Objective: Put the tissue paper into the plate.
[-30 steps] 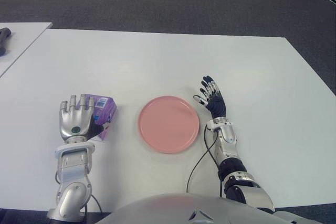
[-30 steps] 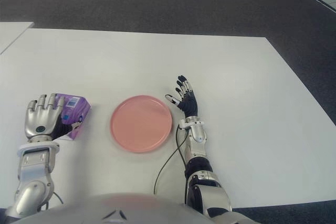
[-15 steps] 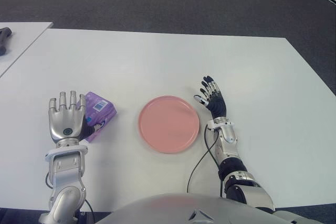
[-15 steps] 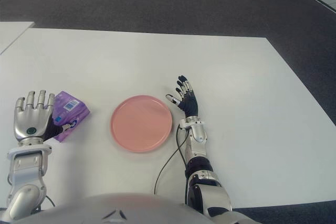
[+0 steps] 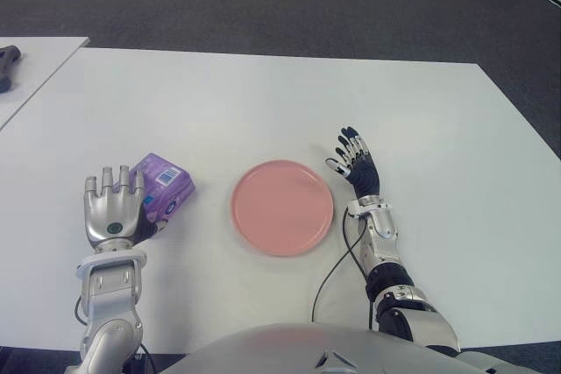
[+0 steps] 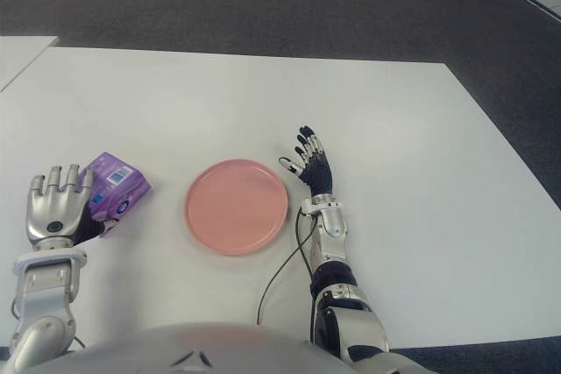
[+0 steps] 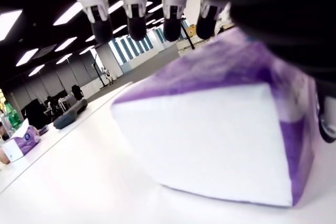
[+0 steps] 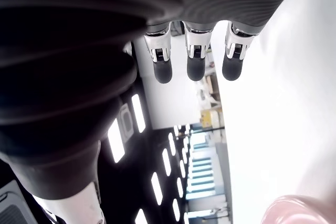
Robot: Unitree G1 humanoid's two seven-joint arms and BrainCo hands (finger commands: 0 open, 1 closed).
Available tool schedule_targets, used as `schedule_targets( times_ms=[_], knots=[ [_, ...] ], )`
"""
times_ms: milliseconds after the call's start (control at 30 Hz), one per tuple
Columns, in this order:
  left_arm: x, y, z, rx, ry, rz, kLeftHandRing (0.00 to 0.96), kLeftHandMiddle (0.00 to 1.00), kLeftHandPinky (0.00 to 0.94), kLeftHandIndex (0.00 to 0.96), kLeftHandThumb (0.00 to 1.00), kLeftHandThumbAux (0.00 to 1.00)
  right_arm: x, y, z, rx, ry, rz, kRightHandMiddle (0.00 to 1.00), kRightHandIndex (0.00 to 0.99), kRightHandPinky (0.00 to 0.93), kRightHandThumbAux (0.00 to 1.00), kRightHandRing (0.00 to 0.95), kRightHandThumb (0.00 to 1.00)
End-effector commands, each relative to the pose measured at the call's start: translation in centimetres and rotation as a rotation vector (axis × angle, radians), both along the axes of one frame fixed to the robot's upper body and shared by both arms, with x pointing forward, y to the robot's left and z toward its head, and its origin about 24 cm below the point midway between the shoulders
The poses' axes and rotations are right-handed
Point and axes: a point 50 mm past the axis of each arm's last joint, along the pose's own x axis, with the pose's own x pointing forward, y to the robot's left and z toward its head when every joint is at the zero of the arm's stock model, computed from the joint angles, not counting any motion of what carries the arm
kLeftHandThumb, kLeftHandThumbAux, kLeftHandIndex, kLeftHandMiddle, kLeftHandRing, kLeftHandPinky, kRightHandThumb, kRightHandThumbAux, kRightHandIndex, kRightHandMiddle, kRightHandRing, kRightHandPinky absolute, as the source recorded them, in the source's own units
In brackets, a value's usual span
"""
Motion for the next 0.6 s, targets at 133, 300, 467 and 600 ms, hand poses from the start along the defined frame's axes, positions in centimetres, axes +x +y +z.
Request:
schedule_targets(
  times_ms=[133, 300, 467, 600],
  knots=[
    [0.0, -0.7, -1.5, -0.035, 0.027, -0.032, 0.000, 0.000, 0.000, 0.000, 0.053, 0.407, -3.6, -1.6, -4.1, 0.024, 0.187, -0.057, 0.019, 0.046, 0.071, 0.833, 0.013, 0.033],
    [0.2, -1.0, -1.9, -0.065, 0.020, -0.026, 0.000, 0.000, 0.000, 0.000, 0.049, 0.385, -3.6, -1.6, -4.1, 0.024, 0.186, -0.057, 0.019, 0.046, 0.071, 0.833, 0.013, 0.033],
    [0.4, -1.4, -2.2, -0.091, 0.003, -0.030, 0.000, 0.000, 0.000, 0.000, 0.044, 0.368, -3.7, -1.7, -4.1, 0.023, 0.185, -0.057, 0.019, 0.046, 0.071, 0.833, 0.013, 0.033],
    [0.4, -1.6, -2.3, -0.110, 0.004, -0.030, 0.000, 0.000, 0.000, 0.000, 0.041, 0.363, -3.7, -1.8, -4.1, 0.024, 0.184, -0.057, 0.019, 0.046, 0.071, 0.833, 0.013, 0.033]
  ],
)
